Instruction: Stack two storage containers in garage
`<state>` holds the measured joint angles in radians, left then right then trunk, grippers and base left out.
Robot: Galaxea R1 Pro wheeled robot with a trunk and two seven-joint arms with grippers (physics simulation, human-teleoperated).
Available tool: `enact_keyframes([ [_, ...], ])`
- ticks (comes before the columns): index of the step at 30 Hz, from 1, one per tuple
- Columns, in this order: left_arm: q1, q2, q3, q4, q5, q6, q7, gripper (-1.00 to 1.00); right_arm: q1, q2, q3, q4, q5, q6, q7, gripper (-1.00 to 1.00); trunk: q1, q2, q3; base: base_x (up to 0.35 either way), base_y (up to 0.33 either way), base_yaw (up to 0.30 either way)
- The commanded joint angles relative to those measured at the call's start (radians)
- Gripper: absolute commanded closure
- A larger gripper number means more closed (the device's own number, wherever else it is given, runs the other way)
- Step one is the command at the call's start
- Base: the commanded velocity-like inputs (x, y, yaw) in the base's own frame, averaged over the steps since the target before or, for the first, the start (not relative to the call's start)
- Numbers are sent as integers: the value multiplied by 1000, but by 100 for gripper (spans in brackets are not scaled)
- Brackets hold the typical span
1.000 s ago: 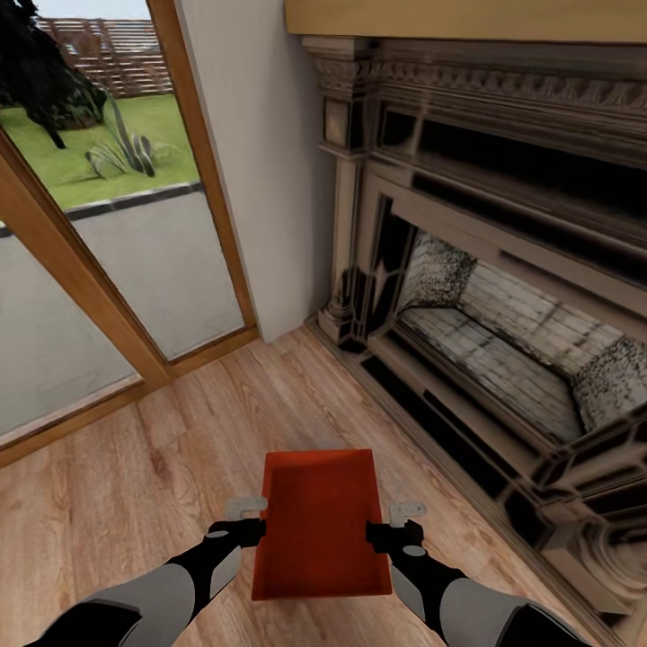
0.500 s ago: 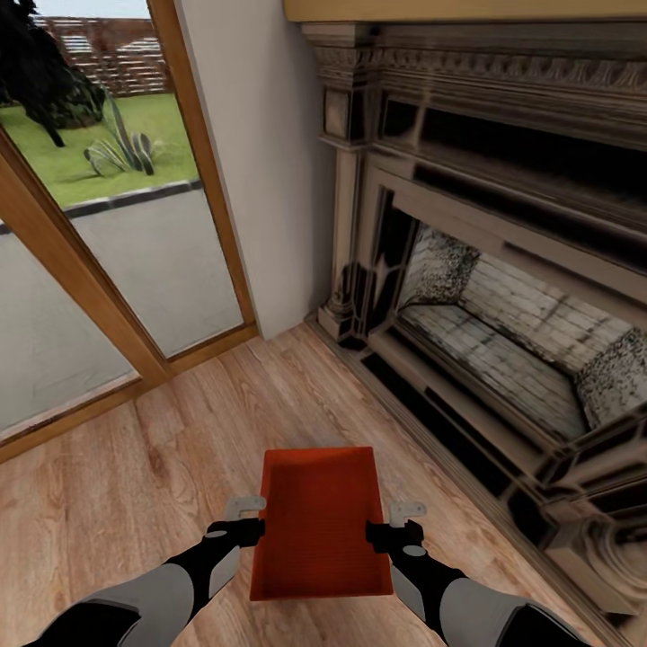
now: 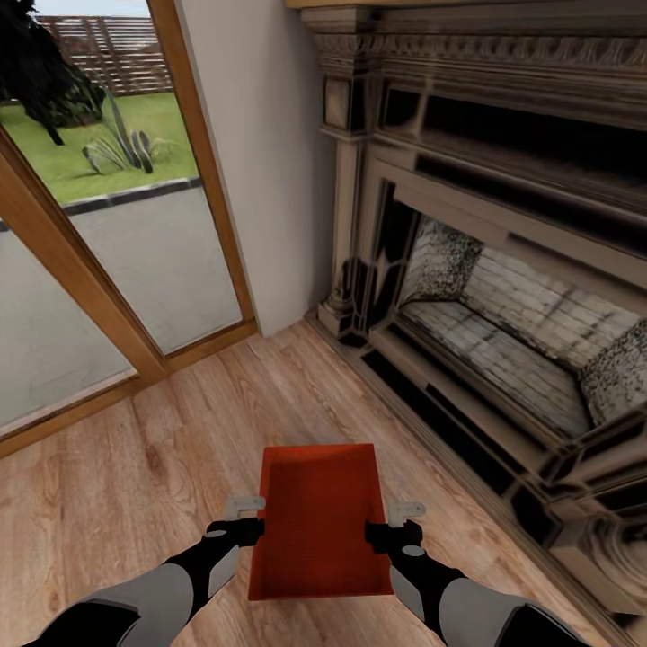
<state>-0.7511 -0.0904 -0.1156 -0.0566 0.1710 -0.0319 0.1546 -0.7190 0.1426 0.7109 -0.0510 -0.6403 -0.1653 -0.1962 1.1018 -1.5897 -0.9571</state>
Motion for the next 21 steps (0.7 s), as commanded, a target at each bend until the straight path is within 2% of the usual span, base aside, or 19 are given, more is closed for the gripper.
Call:
enact_keyframes([
  [1, -1, 0, -9, 1, 10, -3, 3, -100, 0, 1, 9, 0, -9, -2, -3, -100, 4, -8, -4, 0, 0, 0],
  [21, -1, 1, -10, 0, 9, -3, 3, -100, 0, -3, 9, 0, -7, -3, -3, -100, 81, -148, -66, 0, 0, 0],
])
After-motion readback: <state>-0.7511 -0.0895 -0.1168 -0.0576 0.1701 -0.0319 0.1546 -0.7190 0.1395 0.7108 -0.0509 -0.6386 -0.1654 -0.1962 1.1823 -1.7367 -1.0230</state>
